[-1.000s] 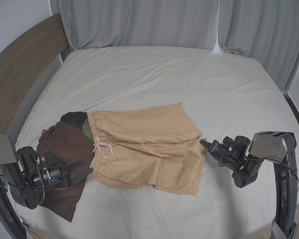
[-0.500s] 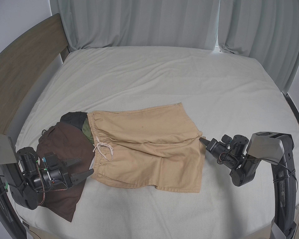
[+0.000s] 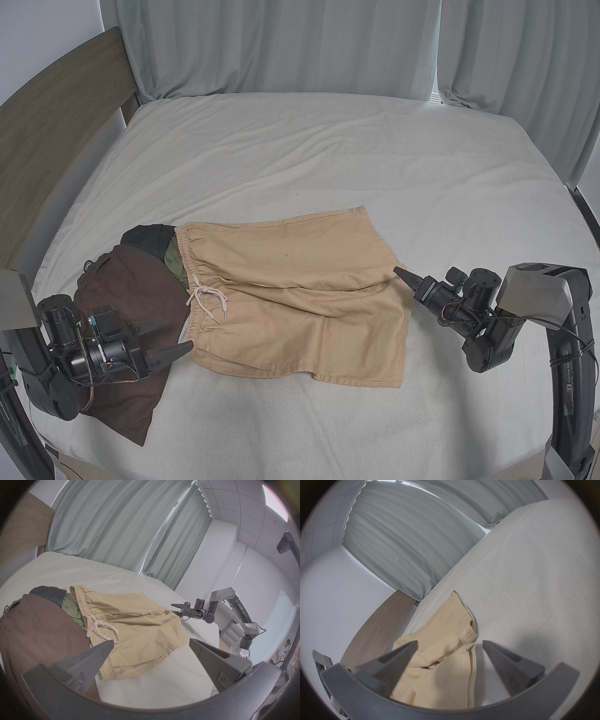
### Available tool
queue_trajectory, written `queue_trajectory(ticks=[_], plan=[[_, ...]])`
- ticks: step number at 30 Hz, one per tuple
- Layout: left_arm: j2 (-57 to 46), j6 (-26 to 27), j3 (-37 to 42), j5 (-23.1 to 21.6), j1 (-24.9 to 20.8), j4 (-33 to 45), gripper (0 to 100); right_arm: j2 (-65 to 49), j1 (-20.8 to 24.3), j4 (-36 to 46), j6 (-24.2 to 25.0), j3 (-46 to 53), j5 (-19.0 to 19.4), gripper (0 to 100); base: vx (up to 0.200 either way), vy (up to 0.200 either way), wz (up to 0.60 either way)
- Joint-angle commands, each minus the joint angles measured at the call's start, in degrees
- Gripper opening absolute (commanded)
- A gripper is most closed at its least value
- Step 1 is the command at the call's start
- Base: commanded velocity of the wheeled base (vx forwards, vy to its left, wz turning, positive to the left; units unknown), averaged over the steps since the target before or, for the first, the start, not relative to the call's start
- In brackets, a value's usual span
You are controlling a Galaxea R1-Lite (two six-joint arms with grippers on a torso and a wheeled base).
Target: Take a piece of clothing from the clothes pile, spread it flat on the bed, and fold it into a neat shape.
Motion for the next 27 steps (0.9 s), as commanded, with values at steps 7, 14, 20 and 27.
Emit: queue_trajectory(ticks=[7,14,20,27], plan=[[0.04,-0.63,-0.41,-0.15,-0.05,-0.03,100,-10.57,0.62,0.23,-5.10,7.10,-0.52,100,0.000,0.000,0.00],[0.30,-1.34,0.12,-0.15,0.21,-0.03,100,-19.01,5.71,0.40,-6.07,17.91,3.53,100,0.000,0.000,0.00],[0.30,-2.22,1.08,-0.15,0.21,-0.03,100,-23.05,9.14,0.40,-11.34,24.94,7.31,100,0.000,0.000,0.00],[1.97,-8.10,0.12,-0.15,0.56,-0.03,100,-24.02,11.25,0.40,-14.33,26.44,7.66,100,0.000,0.000,0.00]])
